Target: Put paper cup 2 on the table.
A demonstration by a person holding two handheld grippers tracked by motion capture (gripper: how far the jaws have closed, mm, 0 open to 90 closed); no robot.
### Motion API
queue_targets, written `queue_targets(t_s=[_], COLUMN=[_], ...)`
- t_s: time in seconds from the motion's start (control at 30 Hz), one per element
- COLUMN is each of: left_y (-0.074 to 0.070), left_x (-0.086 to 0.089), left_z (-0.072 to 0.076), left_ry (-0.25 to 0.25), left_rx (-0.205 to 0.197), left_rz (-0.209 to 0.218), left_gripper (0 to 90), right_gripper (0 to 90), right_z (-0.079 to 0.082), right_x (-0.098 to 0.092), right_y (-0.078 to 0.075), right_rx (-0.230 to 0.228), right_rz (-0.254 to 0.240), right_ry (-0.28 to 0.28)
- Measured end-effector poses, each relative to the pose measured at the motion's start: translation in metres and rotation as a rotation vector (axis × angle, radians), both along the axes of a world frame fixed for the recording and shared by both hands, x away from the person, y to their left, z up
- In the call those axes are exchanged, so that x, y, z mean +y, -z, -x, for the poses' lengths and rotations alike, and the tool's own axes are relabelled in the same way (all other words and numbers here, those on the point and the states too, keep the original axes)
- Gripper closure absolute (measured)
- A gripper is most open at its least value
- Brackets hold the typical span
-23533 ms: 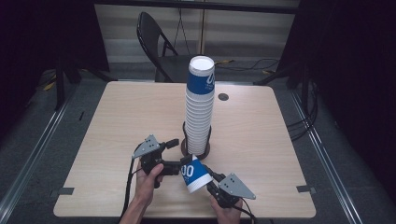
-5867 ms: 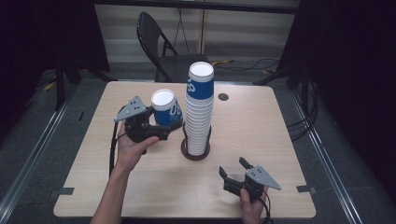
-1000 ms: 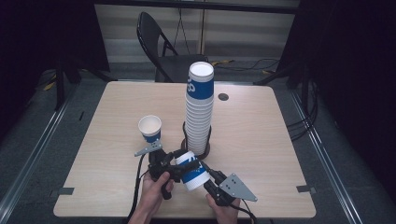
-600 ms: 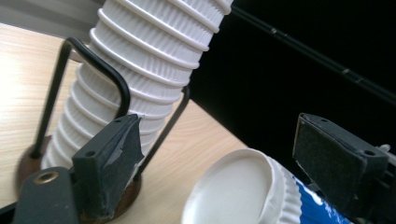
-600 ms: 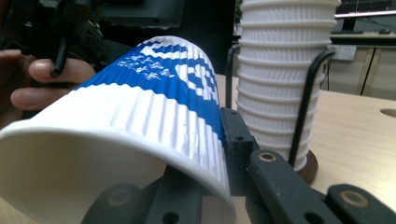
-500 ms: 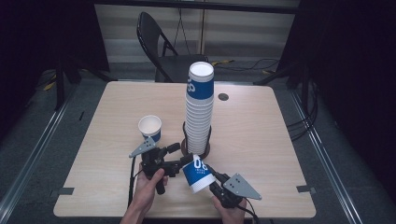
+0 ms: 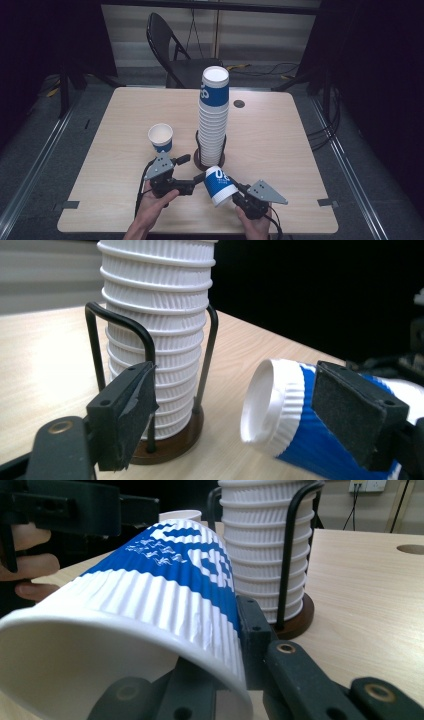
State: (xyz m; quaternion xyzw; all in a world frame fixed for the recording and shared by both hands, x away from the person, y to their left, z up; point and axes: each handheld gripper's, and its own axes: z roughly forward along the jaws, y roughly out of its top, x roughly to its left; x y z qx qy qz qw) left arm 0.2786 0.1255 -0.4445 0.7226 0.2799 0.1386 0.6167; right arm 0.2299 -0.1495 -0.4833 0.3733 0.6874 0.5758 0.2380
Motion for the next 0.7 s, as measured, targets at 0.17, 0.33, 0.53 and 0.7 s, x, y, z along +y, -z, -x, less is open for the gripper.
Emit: queue_targets(t_s=[0.17, 0.33, 0.53, 0.7], left_y=[0.000, 0.001, 0.007, 0.012], left_x=[0.001, -0.001, -0.006, -0.013], left_z=[0.002, 0.005, 0.010, 0.013], left_ry=[0.064, 0.100, 0.123, 0.146], left_rx=[-0.049, -0.090, -0.146, -0.165], left_rz=[-0.051, -0.094, -0.127, -0.188], left_gripper=[21.4, 19.6, 21.3, 16.0], right_gripper=[85.7, 85.7, 85.7, 85.8], right_z=[-0.002, -0.004, -0.008, -0.010], right_x=[-0.005, -0.007, -0.010, -0.014], right_y=[-0.003, -0.006, -0.008, -0.012], right_rx=[0.021, 0.045, 0.069, 0.084], right_rz=[0.009, 0.020, 0.037, 0.039], right_ry=[-0.014, -0.029, -0.020, -0.023])
